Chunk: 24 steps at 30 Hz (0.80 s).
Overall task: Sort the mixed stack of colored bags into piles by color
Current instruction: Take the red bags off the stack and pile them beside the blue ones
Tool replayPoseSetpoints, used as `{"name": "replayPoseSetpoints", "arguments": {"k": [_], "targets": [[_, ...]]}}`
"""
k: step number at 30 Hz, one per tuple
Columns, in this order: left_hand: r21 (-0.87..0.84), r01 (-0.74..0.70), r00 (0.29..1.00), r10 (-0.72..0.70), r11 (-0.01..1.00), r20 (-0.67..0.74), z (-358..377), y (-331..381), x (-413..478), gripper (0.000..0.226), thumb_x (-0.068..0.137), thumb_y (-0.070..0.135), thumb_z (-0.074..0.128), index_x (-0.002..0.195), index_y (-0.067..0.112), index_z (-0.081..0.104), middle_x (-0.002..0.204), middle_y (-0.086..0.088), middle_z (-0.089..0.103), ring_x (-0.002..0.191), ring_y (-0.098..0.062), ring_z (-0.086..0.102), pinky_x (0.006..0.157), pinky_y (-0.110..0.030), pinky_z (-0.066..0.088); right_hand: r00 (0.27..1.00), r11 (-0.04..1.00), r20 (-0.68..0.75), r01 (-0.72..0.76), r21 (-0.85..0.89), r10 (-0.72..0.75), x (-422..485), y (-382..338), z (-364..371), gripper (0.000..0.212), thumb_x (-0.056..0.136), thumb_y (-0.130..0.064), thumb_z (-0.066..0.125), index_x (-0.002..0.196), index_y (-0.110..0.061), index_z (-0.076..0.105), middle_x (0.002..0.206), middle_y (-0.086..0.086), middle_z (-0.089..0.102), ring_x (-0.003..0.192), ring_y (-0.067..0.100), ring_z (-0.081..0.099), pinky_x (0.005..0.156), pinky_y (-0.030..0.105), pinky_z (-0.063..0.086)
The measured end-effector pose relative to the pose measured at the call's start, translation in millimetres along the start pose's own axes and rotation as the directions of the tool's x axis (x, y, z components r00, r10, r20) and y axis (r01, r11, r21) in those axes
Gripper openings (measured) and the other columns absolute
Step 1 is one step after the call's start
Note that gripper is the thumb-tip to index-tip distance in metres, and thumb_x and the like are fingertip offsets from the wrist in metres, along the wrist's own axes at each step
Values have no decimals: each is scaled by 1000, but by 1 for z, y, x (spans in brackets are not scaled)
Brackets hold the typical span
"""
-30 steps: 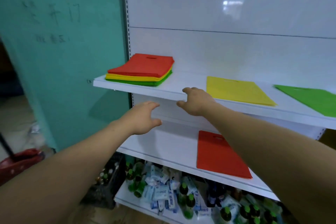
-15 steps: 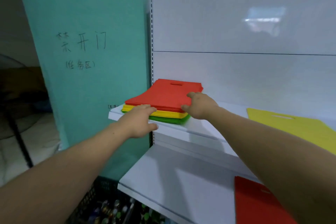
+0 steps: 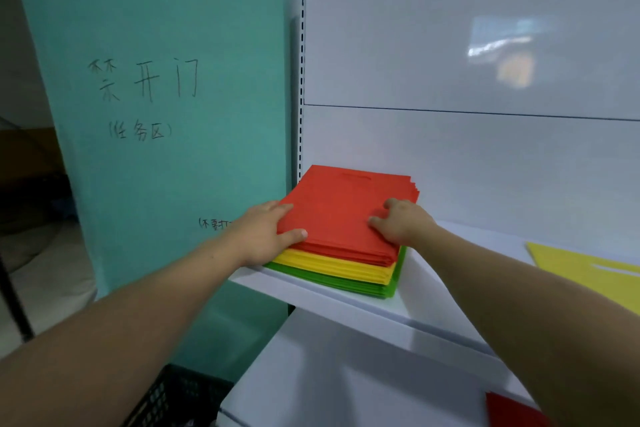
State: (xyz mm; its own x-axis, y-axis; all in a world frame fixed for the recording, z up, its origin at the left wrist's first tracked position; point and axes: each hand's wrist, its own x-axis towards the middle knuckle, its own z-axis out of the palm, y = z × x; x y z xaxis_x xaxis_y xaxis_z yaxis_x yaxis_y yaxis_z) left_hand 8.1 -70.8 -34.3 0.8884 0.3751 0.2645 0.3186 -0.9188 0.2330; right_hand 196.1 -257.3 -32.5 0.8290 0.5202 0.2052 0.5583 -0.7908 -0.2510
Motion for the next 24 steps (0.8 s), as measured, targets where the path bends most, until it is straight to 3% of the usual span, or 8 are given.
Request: {"name": "replayPoseSetpoints", "arguments": {"k": [3, 5, 7, 10, 14, 16, 21, 24], "targets": [[62, -9, 997, 5, 998, 75, 5, -9, 13, 65, 93, 61, 30, 148, 27, 28, 157, -1, 20, 144, -20, 18, 117, -40, 17, 993, 994, -37, -108, 29, 109, 11, -1, 3, 69, 88, -63, 44, 128, -7, 49, 129, 19, 53, 116, 36, 52, 95, 38, 43], [54, -39, 993, 32, 998, 116, 8, -15, 19, 57, 95, 58, 27, 141, 27, 43, 150, -1, 36, 139, -21, 30, 114, -42, 26, 977, 976, -57, -201, 82, 206, 15, -2, 2, 73, 85, -66, 49, 128, -6, 50, 128, 20, 53, 116, 37, 52, 94, 38, 44], [-16, -55, 995, 56, 998, 84, 8, -21, 23, 51, 96, 57, 28, 121, 26, 60, 128, -1, 57, 121, -23, 49, 103, -42, 39, 957, 950, -33, -281, 137, 288, 19, -3, 3, 75, 80, -62, 60, 129, -6, 47, 129, 20, 50, 118, 36, 51, 95, 37, 44], [-108, -94, 995, 97, 990, 22, 7, -29, 30, 33, 94, 48, 45, 104, 24, 66, 104, 4, 59, 102, -18, 55, 93, -39, 45, 936, 916, 5, -345, 203, 352, 19, -3, 1, 70, 78, -47, 73, 128, -6, 47, 128, 17, 54, 117, 33, 53, 93, 34, 45], [-96, -160, 986, 165, 982, 37, 14, -30, 35, 38, 89, 49, 53, 120, 28, 59, 121, 5, 54, 113, -17, 50, 99, -37, 42, 930, 878, 11, -351, 324, 368, 9, -4, -9, 47, 85, -16, 69, 124, -1, 49, 121, 13, 57, 113, 32, 57, 92, 35, 48], [-19, -173, 984, 173, 985, 51, 16, -28, 35, 47, 90, 55, 46, 129, 31, 53, 131, 7, 51, 121, -18, 47, 104, -40, 38, 913, 868, -49, -369, 333, 406, 1, -5, -9, 54, 88, -11, 58, 137, -3, 37, 128, 15, 54, 118, 34, 53, 96, 37, 45], [83, -190, 979, 182, 978, 97, 8, -21, 33, 58, 88, 60, 41, 139, 33, 41, 145, 8, 41, 134, -17, 35, 112, -48, 24, 903, 972, -397, -82, 219, 166, -26, -13, -10, 55, 92, -8, 40, 145, -20, 32, 131, 14, 48, 117, 34, 50, 96, 39, 41], [48, -172, 975, 163, 984, 150, -2, -20, 31, 66, 85, 61, 45, 144, 34, 32, 148, 6, 38, 136, -18, 33, 115, -51, 12, 803, 967, -596, 127, 222, 32, -51, -18, -18, 48, 93, -4, 42, 141, -14, 41, 126, 13, 51, 113, 29, 50, 96, 28, 35]]}}
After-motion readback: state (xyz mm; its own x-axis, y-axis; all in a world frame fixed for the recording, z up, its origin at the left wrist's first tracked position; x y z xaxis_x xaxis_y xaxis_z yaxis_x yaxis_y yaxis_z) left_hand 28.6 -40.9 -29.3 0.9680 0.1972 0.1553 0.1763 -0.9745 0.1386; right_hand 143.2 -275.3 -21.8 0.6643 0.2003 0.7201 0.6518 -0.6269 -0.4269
